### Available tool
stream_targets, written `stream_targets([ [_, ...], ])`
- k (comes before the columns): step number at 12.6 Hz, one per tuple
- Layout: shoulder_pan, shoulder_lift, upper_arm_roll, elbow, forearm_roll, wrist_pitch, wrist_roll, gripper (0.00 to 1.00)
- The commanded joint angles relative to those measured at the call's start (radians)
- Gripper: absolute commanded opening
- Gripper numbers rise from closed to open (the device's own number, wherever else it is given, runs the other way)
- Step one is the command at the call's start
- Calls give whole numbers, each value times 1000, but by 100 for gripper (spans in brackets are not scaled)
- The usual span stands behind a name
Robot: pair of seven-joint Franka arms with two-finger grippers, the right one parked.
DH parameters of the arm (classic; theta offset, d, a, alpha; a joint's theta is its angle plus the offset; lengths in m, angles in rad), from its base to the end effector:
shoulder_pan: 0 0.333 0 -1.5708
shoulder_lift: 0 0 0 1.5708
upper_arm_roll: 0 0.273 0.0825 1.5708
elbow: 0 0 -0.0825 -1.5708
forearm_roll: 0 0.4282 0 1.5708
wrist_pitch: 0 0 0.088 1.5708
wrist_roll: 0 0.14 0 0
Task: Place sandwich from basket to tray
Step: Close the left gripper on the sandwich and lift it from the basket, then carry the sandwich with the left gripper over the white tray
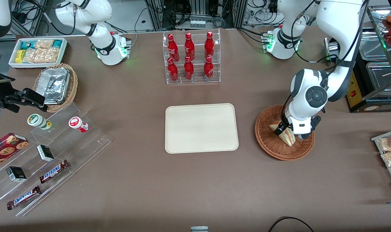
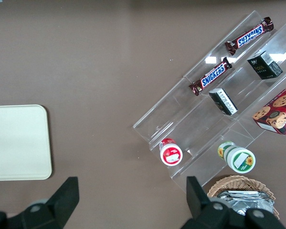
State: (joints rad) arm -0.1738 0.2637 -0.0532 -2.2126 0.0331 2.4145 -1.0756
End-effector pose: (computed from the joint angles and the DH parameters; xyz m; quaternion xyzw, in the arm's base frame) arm 0.5448 -0.1265 0.1442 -0.9158 -0.4005 0.0221 0.0215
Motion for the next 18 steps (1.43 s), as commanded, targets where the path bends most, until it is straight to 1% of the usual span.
stream_targets([
  [1, -6, -6, 4, -19, 5, 26, -14, 40],
  [2, -6, -11, 6, -19, 5, 20, -12, 15],
  [3, -6, -15, 6, -16, 10, 2, -9, 10],
  [5, -6, -46, 6, -9, 14, -63, 40, 7],
  [7, -6, -107, 4, 13, 14, -182, 103, 6],
  [9, -16, -121, -3, 86, 11, -286, 114, 6],
  [10, -45, -112, -23, 131, 13, -349, 123, 6],
  [12, -81, -98, -52, 200, 10, -463, 232, 6],
  [13, -101, -83, -57, 232, 8, -483, 240, 6],
  [14, -131, -51, -74, 275, 8, -485, 250, 6],
  [16, -191, 26, -77, 341, 10, -480, 293, 7],
  [18, -258, 89, -77, 405, -2, -471, 284, 6],
])
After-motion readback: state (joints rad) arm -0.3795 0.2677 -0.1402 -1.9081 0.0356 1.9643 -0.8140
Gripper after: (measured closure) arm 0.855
